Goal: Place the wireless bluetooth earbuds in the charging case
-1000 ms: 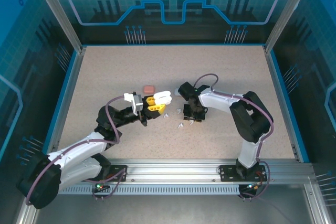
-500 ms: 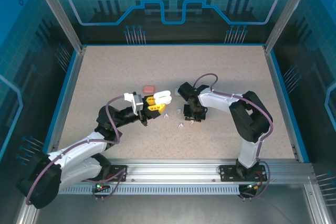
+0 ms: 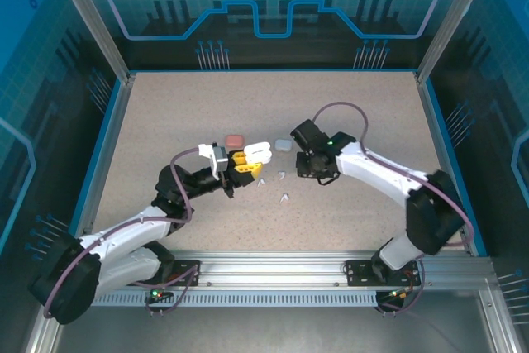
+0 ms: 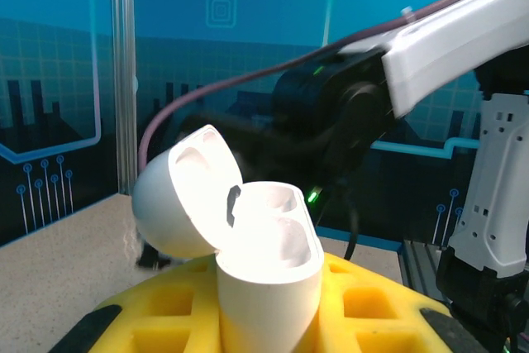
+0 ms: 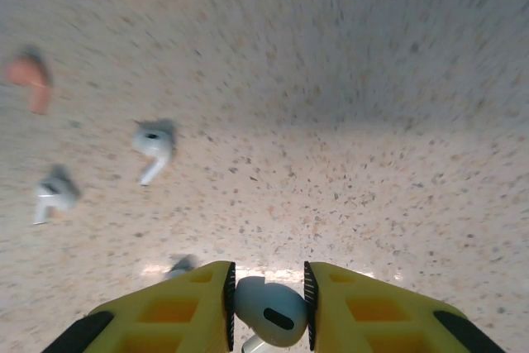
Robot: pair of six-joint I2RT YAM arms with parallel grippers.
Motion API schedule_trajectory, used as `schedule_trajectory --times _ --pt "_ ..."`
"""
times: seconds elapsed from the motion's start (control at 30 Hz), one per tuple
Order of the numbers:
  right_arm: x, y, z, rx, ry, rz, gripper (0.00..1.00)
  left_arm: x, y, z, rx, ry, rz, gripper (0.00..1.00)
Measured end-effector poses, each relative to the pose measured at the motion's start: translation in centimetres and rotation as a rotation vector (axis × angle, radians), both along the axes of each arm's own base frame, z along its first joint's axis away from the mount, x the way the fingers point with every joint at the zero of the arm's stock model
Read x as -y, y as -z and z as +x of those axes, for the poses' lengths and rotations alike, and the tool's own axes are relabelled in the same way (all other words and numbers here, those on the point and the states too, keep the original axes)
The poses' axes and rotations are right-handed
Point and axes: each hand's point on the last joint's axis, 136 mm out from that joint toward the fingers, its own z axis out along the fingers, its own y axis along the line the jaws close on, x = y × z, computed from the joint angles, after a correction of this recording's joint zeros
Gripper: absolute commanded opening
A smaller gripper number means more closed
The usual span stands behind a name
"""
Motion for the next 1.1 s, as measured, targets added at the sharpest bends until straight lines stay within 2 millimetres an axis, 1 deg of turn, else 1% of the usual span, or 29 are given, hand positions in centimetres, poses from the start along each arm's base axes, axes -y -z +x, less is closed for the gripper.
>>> schedule_trajectory --times 0.13,0.27,0.47,0.57,0.67,0.77,0.93,1.1 --pt "-0.3 -5.7 0.3 0.199 -0.078 0.038 0.29 0.2 0.7 0.5 -0.028 -0.009 0.009 0.03" --pt "-1.4 -11.1 -0.3 0.396 -0.195 0.071 0.29 0.4 1.1 0.9 -0.043 -0.014 0.016 0.03" --pt "-3.6 -17.2 -1.5 0.632 -0.391 0.081 0.28 0.6 0.7 1.4 -0.04 -0.017 0.013 0.02" --pt "-4.7 -19.5 -2.1 0.726 -0.48 0.072 0.28 0.7 0.7 1.7 -0.044 -0.017 0.015 0.03" --pt "-5.8 -21.2 -2.6 0.802 -0.553 0.056 0.28 0.9 1.0 1.9 -0.054 -0.017 0.021 0.02" --pt "-7.0 -22.3 -3.3 0.862 -0.623 0.044 0.28 1.0 1.4 2.1 -0.072 -0.015 0.023 0.02" --pt "-8.5 -23.6 -4.2 0.935 -0.704 0.038 0.29 1.2 1.3 2.4 -0.088 -0.011 0.018 0.02" --pt "-9.0 -24.1 -4.2 0.971 -0.727 0.025 0.29 1.3 1.5 2.6 -0.095 -0.011 0.022 0.02"
